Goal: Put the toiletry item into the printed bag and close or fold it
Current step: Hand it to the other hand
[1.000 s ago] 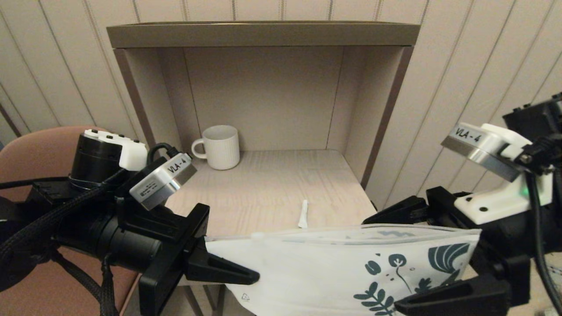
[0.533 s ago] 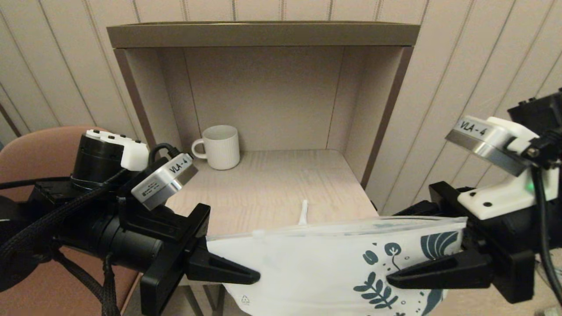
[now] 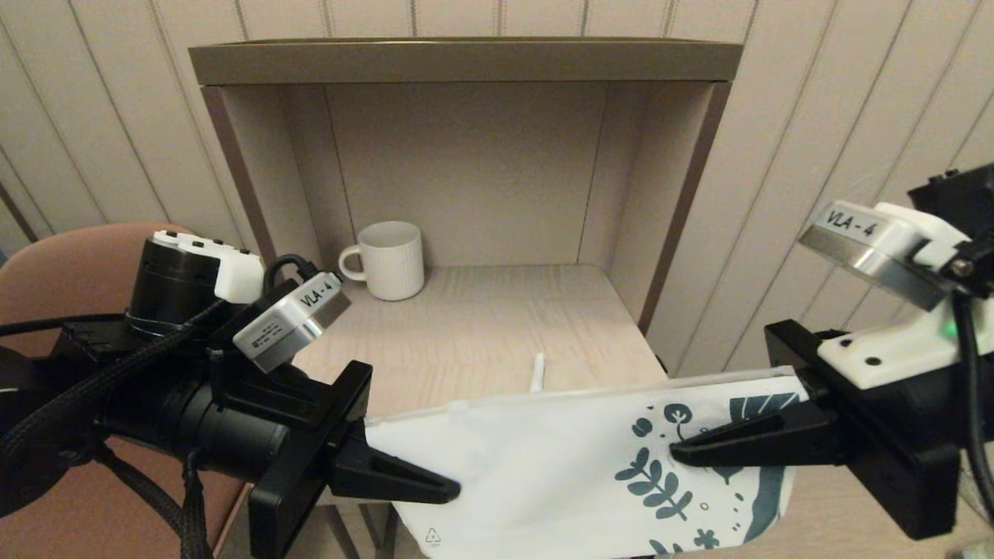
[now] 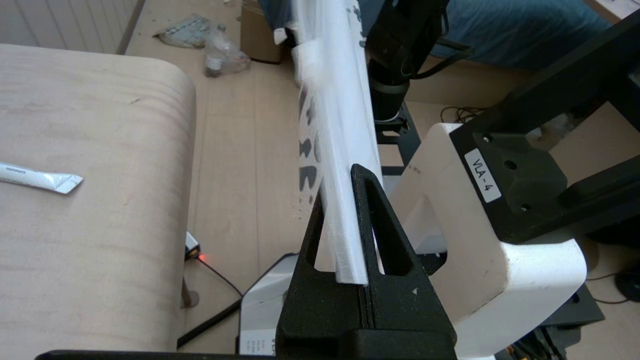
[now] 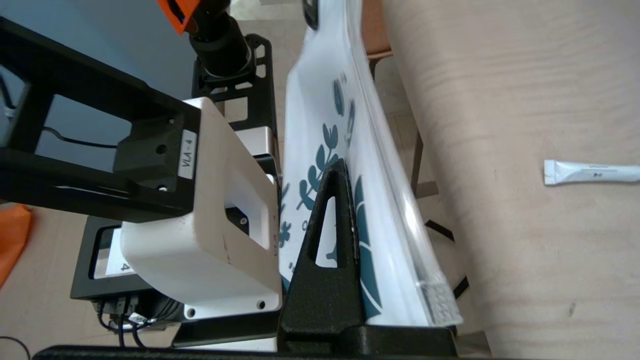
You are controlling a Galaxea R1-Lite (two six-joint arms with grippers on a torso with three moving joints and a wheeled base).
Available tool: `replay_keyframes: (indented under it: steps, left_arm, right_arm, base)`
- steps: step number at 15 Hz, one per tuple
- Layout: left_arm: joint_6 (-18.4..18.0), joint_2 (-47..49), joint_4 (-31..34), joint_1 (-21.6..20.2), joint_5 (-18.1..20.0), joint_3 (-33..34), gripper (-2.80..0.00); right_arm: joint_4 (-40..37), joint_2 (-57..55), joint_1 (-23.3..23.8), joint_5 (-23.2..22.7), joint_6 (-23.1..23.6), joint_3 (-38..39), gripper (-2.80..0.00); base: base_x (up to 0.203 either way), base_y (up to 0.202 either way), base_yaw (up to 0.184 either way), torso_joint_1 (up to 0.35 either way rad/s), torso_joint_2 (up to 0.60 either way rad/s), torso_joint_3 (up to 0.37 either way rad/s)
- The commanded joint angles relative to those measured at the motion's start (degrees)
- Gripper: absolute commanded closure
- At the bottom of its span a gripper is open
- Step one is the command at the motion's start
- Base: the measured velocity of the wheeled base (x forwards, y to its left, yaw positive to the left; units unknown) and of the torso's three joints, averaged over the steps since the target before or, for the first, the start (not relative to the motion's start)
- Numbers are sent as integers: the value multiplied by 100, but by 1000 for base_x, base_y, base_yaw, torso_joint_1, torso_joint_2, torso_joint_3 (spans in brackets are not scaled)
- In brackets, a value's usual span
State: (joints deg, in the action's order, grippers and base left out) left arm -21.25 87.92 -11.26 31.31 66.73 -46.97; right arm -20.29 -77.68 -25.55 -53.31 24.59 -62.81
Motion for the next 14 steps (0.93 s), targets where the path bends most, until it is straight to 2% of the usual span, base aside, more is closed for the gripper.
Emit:
replay_keyframes:
  steps: [1,5,6,12,14]
  left_arm:
    - [-11,-2,-7,0,33,-5,0]
    - [1,59,28,-2,0,-42,0]
    - [-2,68,19,-2,-11,-14,-280]
    - [57,-132,12,-45,-5,-249,-280]
    - [247,-212,8,-124,6,-356,-280]
  right_arm:
    - [-12,108,-2,-44,11,10,0]
    - [-19,165,-2,-31,11,85,0]
    - [-19,165,-11,-31,11,93,0]
    - [14,157,-28,-4,27,364,0]
    - [107,165,-238,9,21,509,0]
  base:
    - [0,0,0,0,0,0]
    - [0,0,0,0,0,0]
    - [0,0,0,0,0,0]
    - [0,0,0,0,0,0]
    - [0,0,0,0,0,0]
